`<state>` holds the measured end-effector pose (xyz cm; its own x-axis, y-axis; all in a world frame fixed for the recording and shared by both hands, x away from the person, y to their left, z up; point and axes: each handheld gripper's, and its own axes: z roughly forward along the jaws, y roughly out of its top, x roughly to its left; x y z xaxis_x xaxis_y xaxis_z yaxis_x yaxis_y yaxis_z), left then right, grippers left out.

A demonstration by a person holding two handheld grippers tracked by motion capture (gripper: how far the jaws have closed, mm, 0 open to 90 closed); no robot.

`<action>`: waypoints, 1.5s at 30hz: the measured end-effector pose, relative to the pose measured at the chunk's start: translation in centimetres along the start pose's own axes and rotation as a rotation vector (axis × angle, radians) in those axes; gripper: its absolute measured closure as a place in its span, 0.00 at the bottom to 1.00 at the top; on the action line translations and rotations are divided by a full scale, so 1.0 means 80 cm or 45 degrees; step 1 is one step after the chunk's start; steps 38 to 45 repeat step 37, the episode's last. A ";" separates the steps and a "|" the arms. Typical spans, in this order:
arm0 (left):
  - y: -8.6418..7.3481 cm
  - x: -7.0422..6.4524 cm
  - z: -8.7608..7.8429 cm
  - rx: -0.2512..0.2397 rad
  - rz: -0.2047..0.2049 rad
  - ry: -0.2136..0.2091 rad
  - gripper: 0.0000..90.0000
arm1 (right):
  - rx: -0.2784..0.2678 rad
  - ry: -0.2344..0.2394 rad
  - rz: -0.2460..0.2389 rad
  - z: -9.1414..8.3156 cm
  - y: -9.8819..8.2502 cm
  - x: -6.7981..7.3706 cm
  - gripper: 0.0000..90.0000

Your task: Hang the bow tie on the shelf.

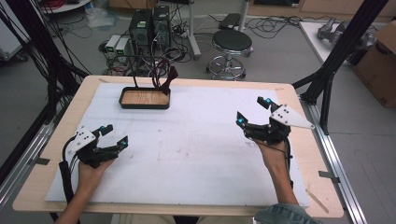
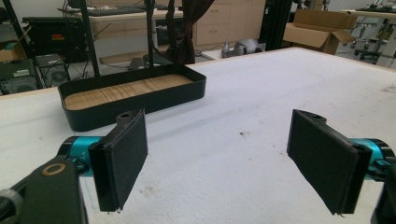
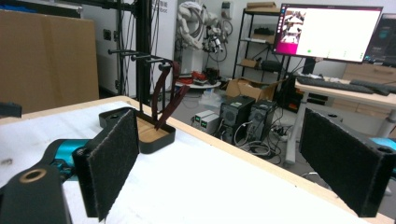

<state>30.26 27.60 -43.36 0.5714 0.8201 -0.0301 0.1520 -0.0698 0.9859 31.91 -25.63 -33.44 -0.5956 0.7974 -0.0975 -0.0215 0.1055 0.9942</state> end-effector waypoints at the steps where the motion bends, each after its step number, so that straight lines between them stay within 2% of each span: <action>1: 0.000 0.000 0.000 0.000 0.000 0.001 0.23 | 0.021 0.005 0.003 -0.003 -0.004 0.001 0.12; 2: 0.000 0.000 0.000 -0.002 0.003 0.004 0.23 | 0.005 0.005 0.000 -0.011 -0.014 0.002 0.12; 6: 0.000 0.000 -0.001 -0.001 0.000 0.005 0.23 | 0.034 -0.004 0.011 -0.020 -0.031 0.003 0.12; 7: 0.000 0.000 -0.001 -0.002 0.000 0.006 0.23 | 0.046 -0.022 0.014 -0.027 -0.044 0.002 0.12; 11: 0.000 0.000 -0.001 0.001 -0.001 0.007 0.23 | 0.060 -0.054 0.069 -0.038 -0.070 -0.001 0.12; 12: 0.000 0.000 -0.001 0.003 0.001 0.006 0.23 | 0.060 -0.054 0.069 -0.038 -0.070 -0.001 0.12; 13: 0.000 0.000 -0.001 0.003 0.002 0.006 0.23 | 0.058 -0.061 0.072 -0.043 -0.082 -0.002 0.12; 15: 0.000 0.000 -0.001 0.000 0.003 0.008 0.23 | 0.062 -0.065 0.083 -0.045 -0.089 -0.001 0.12; 16: 0.000 0.000 -0.001 0.000 0.004 0.011 0.23 | 0.109 -0.075 0.098 -0.046 -0.098 -0.001 0.10; 17: 0.000 0.000 -0.001 0.000 0.007 0.013 0.23 | 0.109 -0.075 0.098 -0.046 -0.098 -0.001 0.10; 19: 0.000 0.000 -0.001 0.000 0.007 0.018 0.23 | 0.164 -0.086 0.130 -0.043 -0.102 -0.001 0.02; 20: 0.000 0.000 -0.001 -0.002 0.006 0.019 0.23 | 0.198 -0.082 0.152 -0.041 -0.104 -0.001 0.02; 22: 0.000 0.000 -0.001 -0.001 0.008 0.018 0.23 | 0.220 -0.082 0.168 -0.040 -0.105 0.001 0.02; 23: 0.000 0.000 -0.001 -0.001 0.009 0.018 0.23 | 0.275 -0.083 0.183 -0.038 -0.107 0.004 0.02; 24: 0.000 0.000 -0.001 0.000 0.009 0.018 0.23 | 0.275 -0.083 0.183 -0.038 -0.107 0.004 0.02; 26: 0.000 0.000 -0.001 0.000 0.008 0.018 0.23 | 0.339 -0.074 0.217 -0.034 -0.111 0.007 0.02; 28: 0.000 0.000 -0.001 0.002 0.010 0.016 0.23 | 0.356 -0.073 0.217 -0.033 -0.111 0.009 0.02; 29: 0.000 0.000 -0.001 0.002 0.010 0.016 0.23 | 0.367 -0.086 0.196 -0.031 -0.112 0.011 0.02; 34: 0.000 0.000 -0.001 0.005 0.013 0.016 0.23 | 0.371 -0.083 0.185 -0.030 -0.112 0.013 0.02; 36: 0.000 0.000 -0.001 0.005 0.014 0.017 0.23 | 0.368 -0.078 0.207 -0.029 -0.111 0.014 0.03; 45: 0.000 0.000 -0.001 0.005 0.013 0.019 0.23 | 0.368 -0.078 0.207 -0.029 -0.111 0.014 0.03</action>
